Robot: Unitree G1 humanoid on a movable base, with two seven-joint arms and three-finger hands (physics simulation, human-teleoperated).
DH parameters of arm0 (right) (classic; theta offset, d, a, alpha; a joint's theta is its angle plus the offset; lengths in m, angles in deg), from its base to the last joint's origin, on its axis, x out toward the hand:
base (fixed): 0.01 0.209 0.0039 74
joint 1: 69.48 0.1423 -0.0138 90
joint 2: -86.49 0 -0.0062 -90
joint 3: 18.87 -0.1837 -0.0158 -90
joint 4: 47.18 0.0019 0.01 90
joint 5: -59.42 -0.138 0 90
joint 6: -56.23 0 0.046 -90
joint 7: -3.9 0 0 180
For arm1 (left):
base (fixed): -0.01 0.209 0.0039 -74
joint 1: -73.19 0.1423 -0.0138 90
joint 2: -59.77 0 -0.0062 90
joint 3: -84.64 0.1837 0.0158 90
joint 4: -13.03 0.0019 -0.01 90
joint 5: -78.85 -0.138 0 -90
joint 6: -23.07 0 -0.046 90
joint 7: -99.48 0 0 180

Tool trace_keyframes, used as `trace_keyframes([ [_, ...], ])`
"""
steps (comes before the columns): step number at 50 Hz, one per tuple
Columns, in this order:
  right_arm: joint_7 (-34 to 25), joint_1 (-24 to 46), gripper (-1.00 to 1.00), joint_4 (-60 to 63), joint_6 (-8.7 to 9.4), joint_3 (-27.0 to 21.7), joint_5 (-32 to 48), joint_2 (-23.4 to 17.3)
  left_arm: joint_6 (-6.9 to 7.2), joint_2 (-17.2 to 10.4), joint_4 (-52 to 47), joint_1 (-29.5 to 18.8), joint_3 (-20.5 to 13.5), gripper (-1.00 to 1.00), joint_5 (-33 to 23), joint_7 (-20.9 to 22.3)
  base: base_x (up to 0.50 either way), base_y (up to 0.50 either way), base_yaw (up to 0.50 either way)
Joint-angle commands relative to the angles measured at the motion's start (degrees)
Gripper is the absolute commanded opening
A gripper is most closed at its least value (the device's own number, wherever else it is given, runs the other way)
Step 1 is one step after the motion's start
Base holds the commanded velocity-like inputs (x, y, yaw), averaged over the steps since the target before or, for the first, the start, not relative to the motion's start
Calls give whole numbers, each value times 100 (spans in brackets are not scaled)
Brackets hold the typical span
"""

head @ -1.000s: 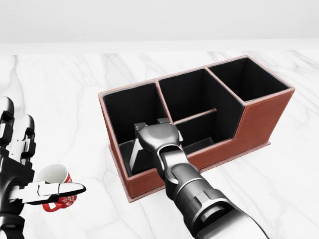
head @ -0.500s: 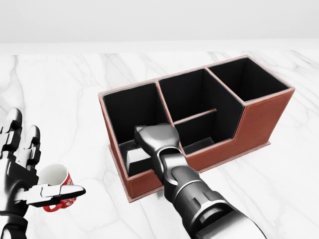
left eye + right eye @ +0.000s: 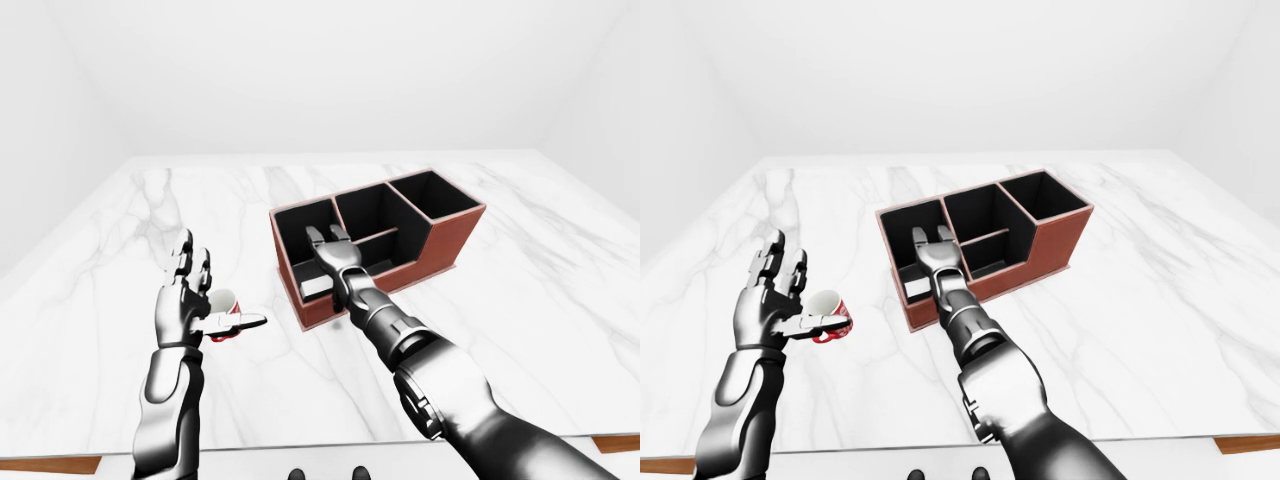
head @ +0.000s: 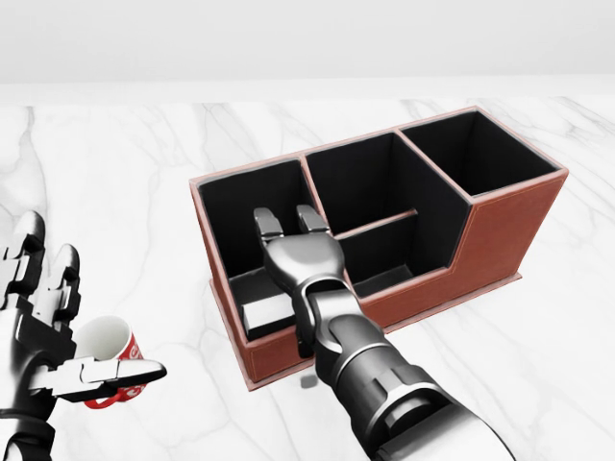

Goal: Pick up the book and place it in the left compartment of the caddy.

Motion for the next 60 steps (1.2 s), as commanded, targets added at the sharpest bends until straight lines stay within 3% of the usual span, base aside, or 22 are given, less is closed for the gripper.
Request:
trace_keyframes([
  [1,-552,21,100,249,0,108,-107,-10,24,10,-125,49,14,100,-1,-16,0,0,0],
  [9,-1470,-340,100,1278,0,347,-60,-105,24,20,-261,117,-12,100,6,3,0,0,0],
  [13,-2824,-1170,100,3114,0,607,476,-275,24,13,-463,185,-90,100,50,41,0,0,0],
  [14,-2934,-1254,100,3276,0,597,582,-276,24,17,-469,186,-96,100,48,46,0,0,0],
  [16,-3862,-1866,100,4563,0,653,1046,-376,24,8,-660,236,-149,100,82,73,0,0,0],
  [21,-5125,-2897,100,6488,0,528,1976,-419,24,54,-1021,344,-177,100,8,159,0,0,0],
  [28,-5165,-3704,100,8151,0,304,2297,-351,24,103,-976,325,-139,100,-168,177,0,0,0],
  [35,-5165,-3999,100,9046,0,131,2093,-344,24,106,-1075,326,-127,100,-293,173,0,0,0],
  [46,-5165,-4475,100,10608,0,-173,818,-506,-169,103,-1022,308,-89,100,-491,181,0,0,0],
  [53,-5165,-4936,100,11500,0,-328,76,-661,17,135,-1492,354,-100,100,-573,64,0,0,0],
  [60,-5165,-5504,100,12197,0,-483,-919,-796,24,196,-1964,429,-159,100,-629,-21,0,0,0],
])
